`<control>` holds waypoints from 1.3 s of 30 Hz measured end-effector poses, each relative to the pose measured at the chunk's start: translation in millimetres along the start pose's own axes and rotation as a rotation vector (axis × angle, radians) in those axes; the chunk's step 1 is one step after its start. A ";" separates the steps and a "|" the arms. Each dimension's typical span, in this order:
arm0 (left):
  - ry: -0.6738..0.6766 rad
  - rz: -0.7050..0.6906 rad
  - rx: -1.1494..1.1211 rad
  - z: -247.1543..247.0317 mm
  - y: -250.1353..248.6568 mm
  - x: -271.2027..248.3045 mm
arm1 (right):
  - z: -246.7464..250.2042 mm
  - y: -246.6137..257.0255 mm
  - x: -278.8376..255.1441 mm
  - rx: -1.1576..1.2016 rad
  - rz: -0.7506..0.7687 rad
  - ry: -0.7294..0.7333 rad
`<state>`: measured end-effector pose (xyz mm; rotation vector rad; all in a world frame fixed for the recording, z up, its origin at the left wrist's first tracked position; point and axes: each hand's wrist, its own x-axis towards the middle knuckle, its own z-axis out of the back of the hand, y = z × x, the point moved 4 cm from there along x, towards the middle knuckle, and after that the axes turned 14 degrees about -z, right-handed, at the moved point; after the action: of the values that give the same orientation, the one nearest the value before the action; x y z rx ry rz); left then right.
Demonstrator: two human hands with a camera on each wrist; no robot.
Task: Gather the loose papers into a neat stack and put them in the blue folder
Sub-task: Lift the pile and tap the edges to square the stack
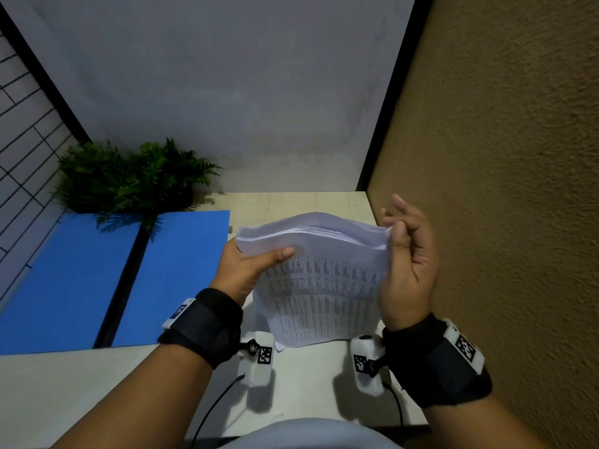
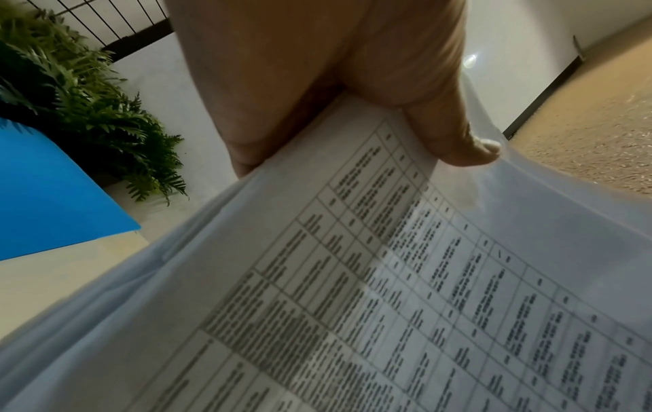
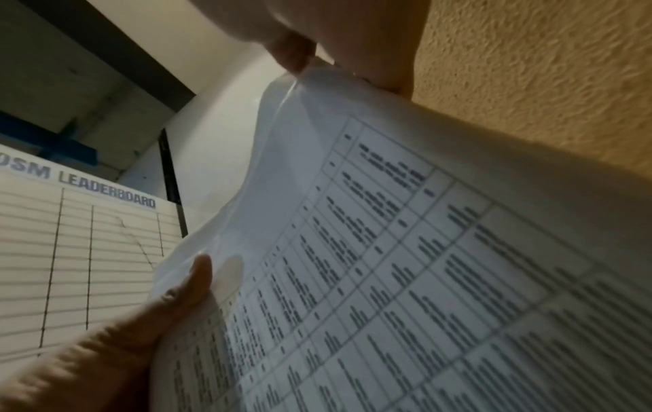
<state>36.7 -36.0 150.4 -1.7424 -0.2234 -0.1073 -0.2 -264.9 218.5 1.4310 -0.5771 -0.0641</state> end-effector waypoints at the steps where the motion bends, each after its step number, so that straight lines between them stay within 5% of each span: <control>1: -0.001 -0.001 0.007 -0.8 -0.6 -0.1 | -2.2 0.9 -0.5 -0.088 0.023 0.024; 9: -0.032 0.010 0.022 -1.7 -0.9 0.1 | 0.9 -20.2 -16.8 -0.277 0.163 0.034; 14: -0.064 -0.015 0.002 -14.3 -12.2 4.4 | -5.1 -32.3 -5.2 -0.322 -0.059 0.026; 19: -0.125 -0.121 0.038 -17.8 -25.2 10.2 | -9.5 -22.5 -5.9 -0.291 0.075 -0.055; 27: -0.201 -0.217 0.166 -17.3 -20.3 3.5 | -9.6 -38.6 -9.7 -0.348 -0.021 -0.031; 31: -0.286 -0.220 0.088 -17.4 -18.9 4.9 | -13.9 -33.5 -10.1 -0.387 0.104 -0.021; 39: -0.367 -0.166 0.096 -12.3 -13.6 13.8 | -16.6 -35.8 -2.0 -0.372 0.040 0.072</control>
<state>48.0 -44.5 168.5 -1.6363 -0.6326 0.1029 15.5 -254.8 183.6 1.0562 -0.5046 -0.0834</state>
